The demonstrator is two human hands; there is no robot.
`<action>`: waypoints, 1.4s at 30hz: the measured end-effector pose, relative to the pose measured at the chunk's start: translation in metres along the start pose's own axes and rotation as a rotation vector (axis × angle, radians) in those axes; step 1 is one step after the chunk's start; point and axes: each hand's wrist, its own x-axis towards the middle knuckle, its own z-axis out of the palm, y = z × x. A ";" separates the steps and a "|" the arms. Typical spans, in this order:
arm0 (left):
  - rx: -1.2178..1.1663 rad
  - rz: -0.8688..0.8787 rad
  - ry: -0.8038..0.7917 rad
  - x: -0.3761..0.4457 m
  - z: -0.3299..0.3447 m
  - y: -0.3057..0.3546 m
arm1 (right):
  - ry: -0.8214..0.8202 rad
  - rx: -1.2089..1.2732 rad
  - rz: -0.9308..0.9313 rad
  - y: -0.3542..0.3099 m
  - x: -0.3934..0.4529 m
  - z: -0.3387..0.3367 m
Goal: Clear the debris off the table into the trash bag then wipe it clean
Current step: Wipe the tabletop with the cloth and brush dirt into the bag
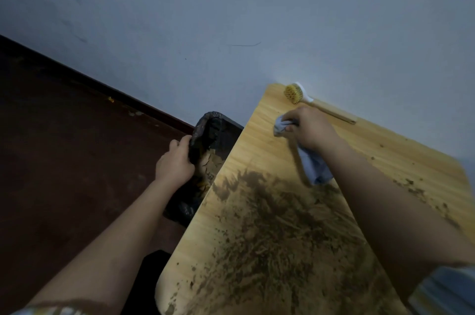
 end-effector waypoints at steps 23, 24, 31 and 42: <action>-0.027 0.021 0.008 0.047 0.024 0.002 | -0.090 -0.028 -0.156 0.032 0.038 0.055; -0.027 0.018 0.006 0.045 0.024 0.003 | -0.102 -0.040 -0.184 0.025 0.032 0.056; -0.018 0.007 -0.011 0.023 0.021 0.007 | -0.210 -0.003 -0.323 -0.012 -0.006 0.053; -0.007 0.009 -0.015 0.007 0.018 0.006 | -0.159 0.180 -0.256 -0.013 -0.009 0.015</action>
